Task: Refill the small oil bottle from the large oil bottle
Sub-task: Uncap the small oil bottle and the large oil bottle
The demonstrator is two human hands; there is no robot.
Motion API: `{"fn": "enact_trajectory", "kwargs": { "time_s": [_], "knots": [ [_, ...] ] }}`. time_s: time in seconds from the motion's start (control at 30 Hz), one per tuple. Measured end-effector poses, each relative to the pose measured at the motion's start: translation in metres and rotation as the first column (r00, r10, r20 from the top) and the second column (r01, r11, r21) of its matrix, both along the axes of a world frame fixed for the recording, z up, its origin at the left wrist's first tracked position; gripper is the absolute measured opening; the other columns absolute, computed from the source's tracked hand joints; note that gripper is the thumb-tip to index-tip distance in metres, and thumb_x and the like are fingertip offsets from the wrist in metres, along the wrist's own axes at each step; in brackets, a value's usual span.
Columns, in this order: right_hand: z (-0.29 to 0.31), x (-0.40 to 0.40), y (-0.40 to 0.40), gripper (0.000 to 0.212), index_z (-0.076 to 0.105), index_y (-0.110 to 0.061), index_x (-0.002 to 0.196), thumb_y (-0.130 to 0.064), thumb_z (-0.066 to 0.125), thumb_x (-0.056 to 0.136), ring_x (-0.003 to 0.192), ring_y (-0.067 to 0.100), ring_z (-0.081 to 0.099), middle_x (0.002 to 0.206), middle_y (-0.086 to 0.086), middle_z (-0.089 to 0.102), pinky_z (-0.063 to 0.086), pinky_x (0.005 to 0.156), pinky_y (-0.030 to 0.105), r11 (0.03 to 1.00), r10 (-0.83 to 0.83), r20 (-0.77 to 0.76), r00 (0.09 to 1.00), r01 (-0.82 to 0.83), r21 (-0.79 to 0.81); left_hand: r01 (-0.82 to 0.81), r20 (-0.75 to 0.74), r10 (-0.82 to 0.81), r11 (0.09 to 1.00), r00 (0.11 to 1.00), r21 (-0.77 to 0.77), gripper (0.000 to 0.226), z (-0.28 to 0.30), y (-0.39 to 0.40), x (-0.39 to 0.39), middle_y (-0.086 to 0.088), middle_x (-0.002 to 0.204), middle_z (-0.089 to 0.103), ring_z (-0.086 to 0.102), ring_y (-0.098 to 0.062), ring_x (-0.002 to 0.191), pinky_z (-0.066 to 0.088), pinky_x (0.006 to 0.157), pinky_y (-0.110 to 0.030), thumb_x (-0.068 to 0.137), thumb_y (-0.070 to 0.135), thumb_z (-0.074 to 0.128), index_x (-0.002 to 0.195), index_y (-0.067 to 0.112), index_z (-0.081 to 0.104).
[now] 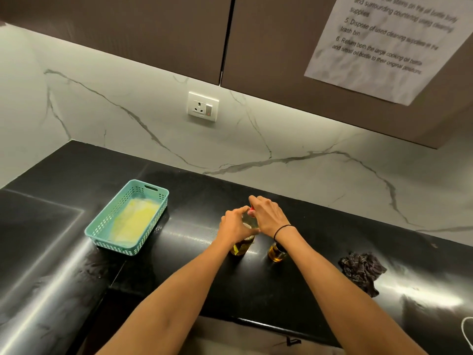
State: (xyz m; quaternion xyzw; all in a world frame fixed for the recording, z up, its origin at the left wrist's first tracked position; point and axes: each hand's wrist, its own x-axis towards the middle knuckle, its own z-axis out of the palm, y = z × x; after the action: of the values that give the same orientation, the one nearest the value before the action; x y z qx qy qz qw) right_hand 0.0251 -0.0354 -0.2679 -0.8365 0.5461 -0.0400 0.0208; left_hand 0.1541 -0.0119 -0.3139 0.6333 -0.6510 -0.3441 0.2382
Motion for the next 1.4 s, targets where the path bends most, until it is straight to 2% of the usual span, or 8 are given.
{"fn": "enact_trajectory", "kwargs": {
  "time_s": [0.4,0.53,0.67,0.8,1.0,1.13,1.23,1.4],
  "knots": [
    [0.013,-0.021,-0.010,0.063,0.044,-0.020,0.141,-0.007,0.075,0.088,0.111,0.022,0.047,0.134,0.007,0.047,0.045,0.086,0.024,0.940,0.342,-0.230,0.911,-0.332,0.085,-0.012,0.049,0.010,0.999,0.999,0.039,0.067,0.002,-0.001,-0.005,-0.003,0.129,0.074,0.063,-0.024,0.128,0.052,0.111,-0.046,0.081,0.054,0.087,0.135,0.021,0.065],
    [0.020,-0.022,-0.008,0.081,0.027,-0.030,0.155,-0.022,0.073,0.088,0.127,0.026,0.042,0.151,0.007,0.034,0.058,0.087,0.036,0.962,0.263,-0.076,0.962,-0.255,0.102,-0.007,0.025,0.006,1.000,1.000,0.030,0.077,-0.001,0.000,-0.004,-0.002,0.129,0.075,0.065,-0.023,0.129,0.051,0.113,-0.048,0.082,0.052,0.088,0.147,0.023,0.059],
    [0.023,-0.016,-0.013,0.052,0.048,-0.022,0.133,-0.058,0.055,0.097,0.107,0.026,0.056,0.127,0.009,0.053,0.056,0.076,0.036,0.997,0.072,-0.124,0.990,-0.072,0.000,-0.005,0.029,0.004,1.000,1.000,0.015,0.072,-0.001,-0.001,-0.006,0.001,0.125,0.077,0.067,-0.023,0.126,0.052,0.112,-0.046,0.081,0.051,0.088,0.144,0.031,0.060],
    [0.022,-0.009,-0.015,0.020,0.055,-0.016,0.113,-0.029,0.063,0.100,0.090,0.023,0.063,0.107,0.008,0.064,0.055,0.075,0.033,0.988,0.145,-0.170,0.975,-0.133,0.083,-0.020,0.033,0.018,0.999,0.999,0.051,0.084,-0.002,-0.003,-0.007,-0.002,0.133,0.072,0.066,-0.025,0.127,0.055,0.110,-0.046,0.079,0.053,0.090,0.151,0.029,0.055],
    [0.032,-0.022,-0.023,0.029,0.056,-0.015,0.120,-0.004,0.066,0.094,0.095,0.017,0.050,0.111,0.006,0.054,0.044,0.072,0.026,0.932,0.355,-0.062,0.933,-0.348,0.100,0.002,0.034,-0.004,0.999,0.999,0.049,0.080,-0.010,-0.010,-0.001,0.000,0.131,0.073,0.066,-0.024,0.127,0.056,0.108,-0.048,0.077,0.054,0.091,0.147,0.030,0.059],
    [0.031,-0.046,-0.040,0.025,0.058,-0.013,0.116,-0.002,0.065,0.094,0.102,0.027,0.060,0.117,0.009,0.060,0.057,0.089,0.039,0.984,0.125,0.124,0.984,-0.139,0.113,0.003,-0.001,-0.003,1.000,1.000,0.023,0.082,-0.017,-0.013,0.002,-0.001,0.132,0.073,0.066,-0.024,0.127,0.055,0.110,-0.046,0.074,0.050,0.093,0.147,0.036,0.059],
    [0.013,-0.061,-0.050,0.024,0.062,-0.012,0.116,-0.002,0.062,0.095,0.106,0.031,0.061,0.119,0.011,0.059,0.055,0.091,0.045,0.977,-0.060,-0.021,0.998,0.063,0.206,0.013,-0.013,-0.012,1.000,1.000,0.017,0.084,-0.021,-0.014,0.003,-0.001,0.133,0.072,0.065,-0.023,0.127,0.054,0.111,-0.047,0.074,0.049,0.093,0.149,0.034,0.058],
    [-0.030,-0.062,-0.048,0.024,0.061,-0.011,0.119,-0.003,0.058,0.097,0.111,0.033,0.062,0.125,0.014,0.062,0.055,0.095,0.048,0.915,-0.146,-0.108,0.983,0.176,0.363,0.038,-0.024,-0.037,0.999,0.999,0.020,0.085,-0.029,-0.015,0.004,0.000,0.137,0.070,0.063,-0.024,0.132,0.056,0.110,-0.050,0.075,0.051,0.092,0.149,0.038,0.054]
  ]
}}
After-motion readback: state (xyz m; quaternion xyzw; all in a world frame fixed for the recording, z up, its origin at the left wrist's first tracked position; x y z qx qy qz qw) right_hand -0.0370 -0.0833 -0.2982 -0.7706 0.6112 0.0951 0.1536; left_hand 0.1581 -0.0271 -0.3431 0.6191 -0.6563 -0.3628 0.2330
